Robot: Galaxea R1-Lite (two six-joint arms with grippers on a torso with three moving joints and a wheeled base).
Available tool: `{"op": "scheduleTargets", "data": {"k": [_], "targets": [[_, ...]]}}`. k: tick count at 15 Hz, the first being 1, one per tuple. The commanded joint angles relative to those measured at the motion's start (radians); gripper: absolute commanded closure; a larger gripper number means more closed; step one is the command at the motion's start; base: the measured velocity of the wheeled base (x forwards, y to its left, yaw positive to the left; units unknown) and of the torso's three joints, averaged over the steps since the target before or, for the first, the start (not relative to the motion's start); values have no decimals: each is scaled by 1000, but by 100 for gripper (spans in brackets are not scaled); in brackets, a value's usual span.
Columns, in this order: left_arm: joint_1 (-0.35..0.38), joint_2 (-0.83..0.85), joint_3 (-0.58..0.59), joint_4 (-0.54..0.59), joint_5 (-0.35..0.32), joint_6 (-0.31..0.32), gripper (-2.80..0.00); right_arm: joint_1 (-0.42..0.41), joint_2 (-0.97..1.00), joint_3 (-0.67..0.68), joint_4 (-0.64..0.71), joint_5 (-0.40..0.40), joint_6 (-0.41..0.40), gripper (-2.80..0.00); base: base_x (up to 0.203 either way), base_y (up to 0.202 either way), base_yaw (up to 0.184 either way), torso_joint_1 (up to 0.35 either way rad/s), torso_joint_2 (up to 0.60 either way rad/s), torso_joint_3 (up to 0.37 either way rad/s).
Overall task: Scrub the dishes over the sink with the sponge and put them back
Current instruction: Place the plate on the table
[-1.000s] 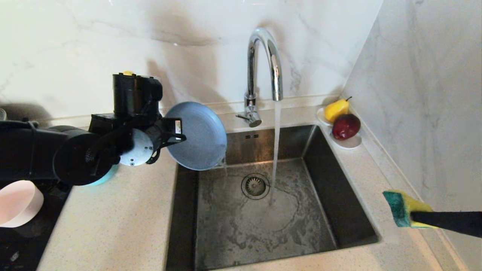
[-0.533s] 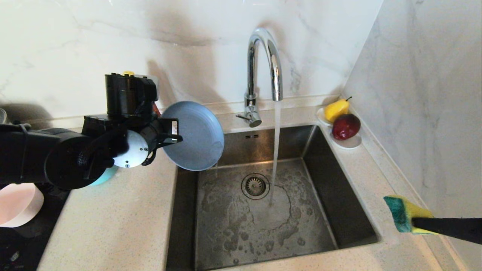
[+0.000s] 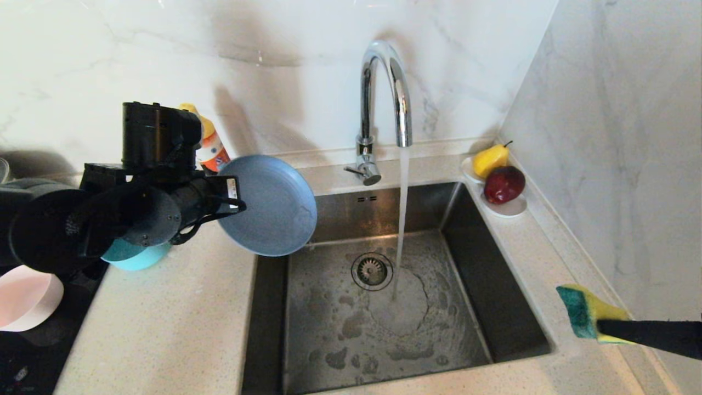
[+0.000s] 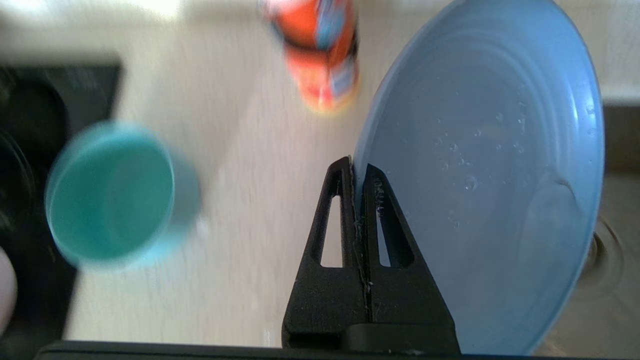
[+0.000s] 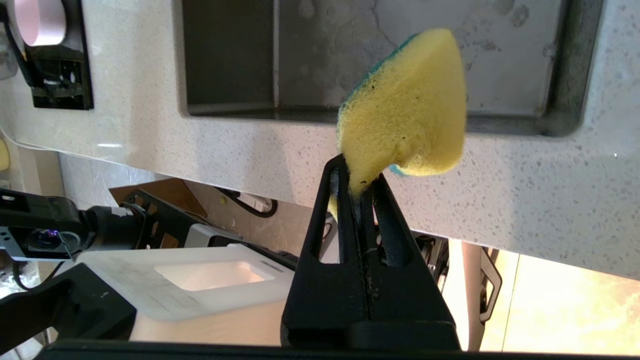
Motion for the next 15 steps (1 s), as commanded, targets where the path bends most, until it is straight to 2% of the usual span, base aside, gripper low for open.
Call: {"op": "scheduleTargets", "data": {"k": [1,4,5,6,9,12,15], "targets": [[57,-71,-21,200,-106,-114,0,0,0,12,2,2,2,0,0,0,0,0,0,0],[200,-135,-35,433,-342,-263,0,0,1,20,2,3,4,0,0,0,0,0,0,0],[245,-155,-31,485,-409,-307,0,0,1,21,3,3,4,0,0,0,0,0,0,0],[291,-177,-25,531,-448,-343,0,0,4,20,2,5,4,0,0,0,0,0,0,0],[358,-248,50,570,-467,-389,0,0,20,12,1,11,4,0,0,0,0,0,0,0],[474,-262,144,556,-469,-383,0,0,41,19,-39,15,4,0,0,0,0,0,0,0],[590,-221,244,419,-502,-359,0,-1,55,21,-44,22,4,0,0,0,0,0,0,0]]}}
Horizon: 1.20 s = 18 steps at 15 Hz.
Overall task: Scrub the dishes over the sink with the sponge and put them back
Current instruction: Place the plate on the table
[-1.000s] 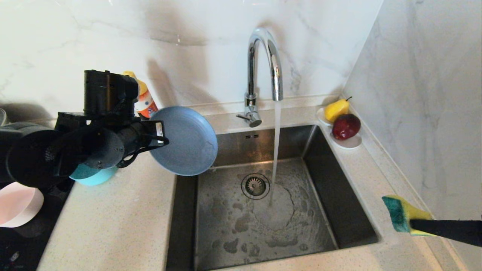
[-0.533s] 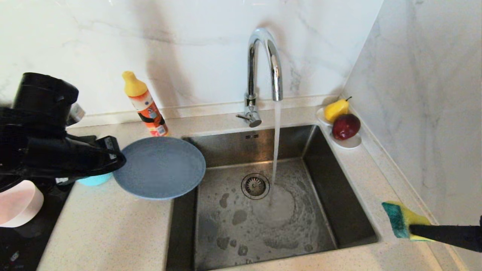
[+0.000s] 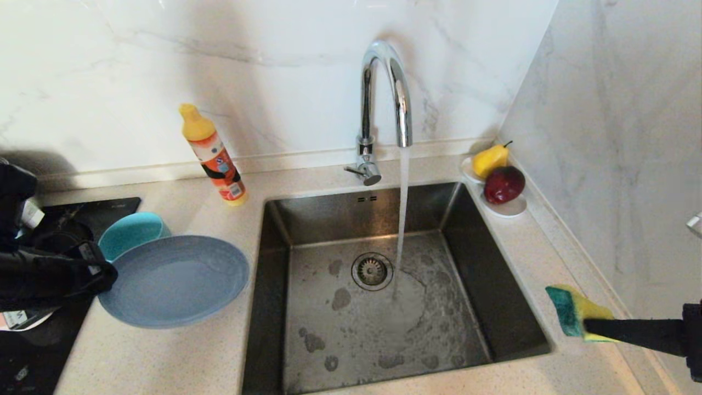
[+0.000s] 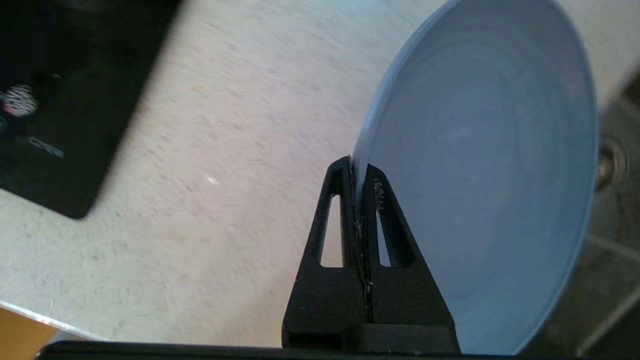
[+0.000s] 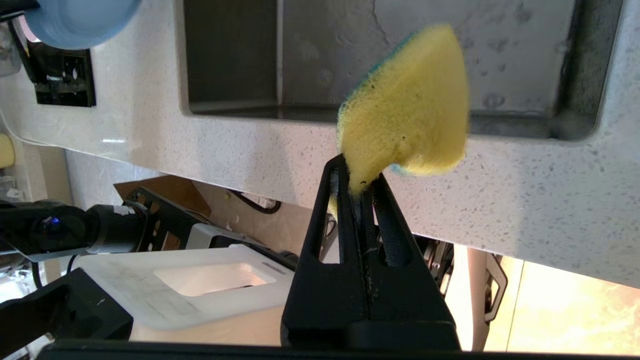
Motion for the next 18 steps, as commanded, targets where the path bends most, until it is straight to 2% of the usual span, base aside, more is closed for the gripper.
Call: {"op": "scheduleTargets", "data": {"k": [1,5,11,12,16,18], "targets": [[71,50,58,-94,-8,6,0,1,19,2,1,1,3,0,0,0,0,0,0,0],[100,102,52,-128,-54,8,0,1,34,0,0,4,4,0,0,0,0,0,0,0],[101,117,62,-145,-71,14,0,1,35,14,-3,34,4,0,0,0,0,0,0,0],[100,114,73,-144,-74,17,-280,1,37,20,-3,34,4,0,0,0,0,0,0,0],[99,70,72,-147,-140,17,-280,1,28,27,-11,35,4,0,0,0,0,0,0,0],[99,70,34,-152,-142,23,-280,1,29,23,-11,34,4,0,0,0,0,0,0,0]]}}
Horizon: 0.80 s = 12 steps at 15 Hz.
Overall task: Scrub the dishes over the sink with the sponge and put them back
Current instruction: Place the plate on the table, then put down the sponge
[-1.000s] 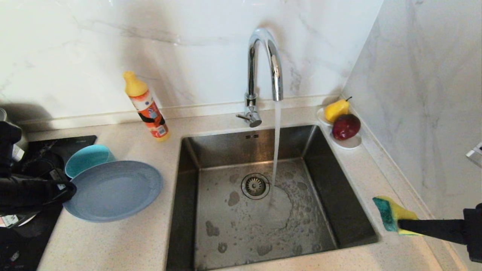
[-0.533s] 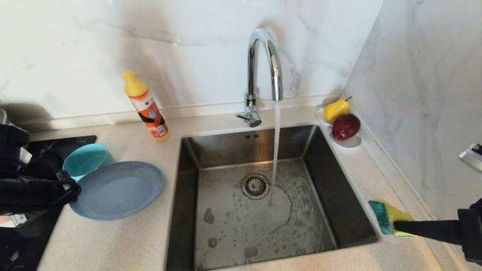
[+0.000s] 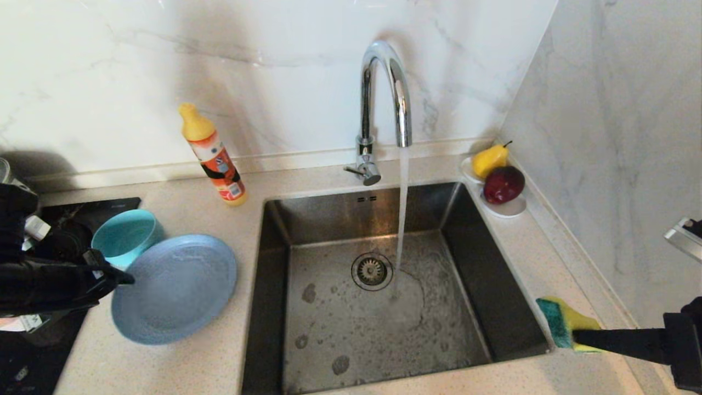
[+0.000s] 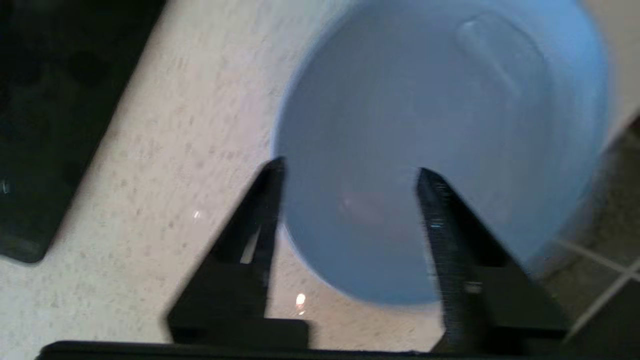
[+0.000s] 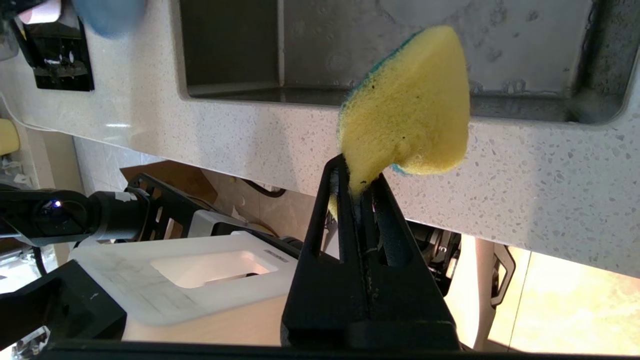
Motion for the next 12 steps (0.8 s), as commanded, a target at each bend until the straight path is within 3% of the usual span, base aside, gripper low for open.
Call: {"op": "scheduleTargets", "data": {"k": [1,2,3,5,7,10,12], "targets": [[-1,-9,-60,-4,-1,15,-280,0,-3,1,1,0,3,0,0,0,0,0,0,0],[-1,-7,-93,-5,-3,50,-280,1,-3,6,1,0,3,0,0,0,0,0,0,0],[-6,0,-134,-6,-5,81,0,0,-3,8,1,0,4,0,0,0,0,0,0,0],[-36,18,-229,-11,-4,142,0,2,-3,1,1,0,3,0,0,0,0,0,0,0],[-92,24,-268,-110,-14,260,0,3,-6,-10,1,-1,4,0,0,0,0,0,0,0],[-201,22,-240,-328,-29,422,0,3,-10,-18,3,-3,4,0,0,0,0,0,0,0],[-272,-41,-159,-441,-22,476,0,3,-7,-15,3,-1,4,0,0,0,0,0,0,0]]}}
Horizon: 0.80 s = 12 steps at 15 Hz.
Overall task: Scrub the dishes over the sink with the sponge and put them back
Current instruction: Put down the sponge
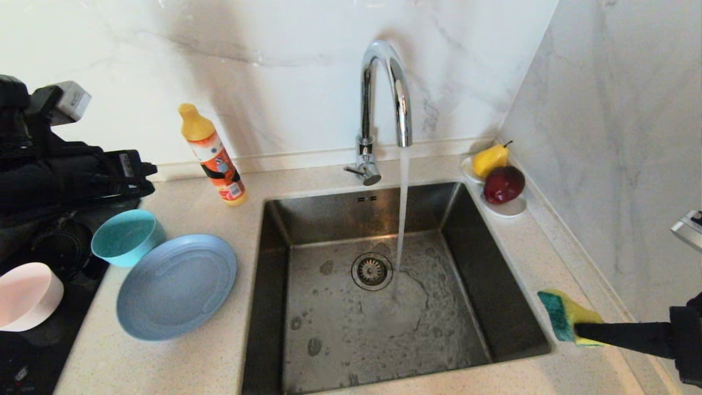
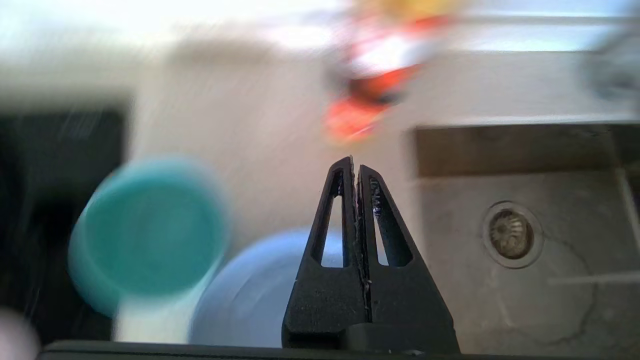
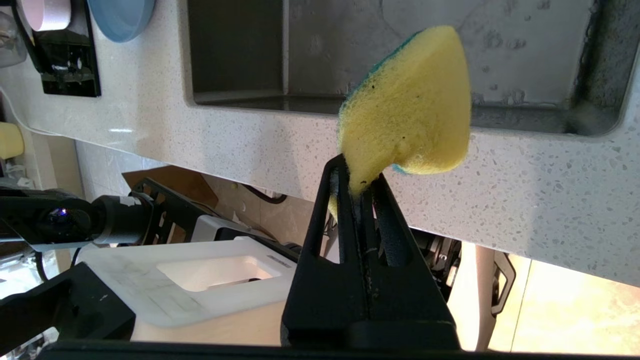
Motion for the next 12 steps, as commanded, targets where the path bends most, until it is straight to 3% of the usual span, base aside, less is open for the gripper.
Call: {"op": "scheduleTargets", "data": {"k": [1,7,10,12], "targets": [[-72,-112,117,-110,5,38,0,-2,1,4,2,3,4,0,0,0,0,0,0,0],[-108,-685,434,-132,30,73,0,-7,-7,23,0,2,1,0,0,0,0,0,0,0],[-111,-979,575,-13,48,75,0,-7,-20,26,2,3,1,0,0,0,0,0,0,0],[-111,-1144,643,126,119,72,0,-7,-21,26,2,1,1,0,0,0,0,0,0,0]]}}
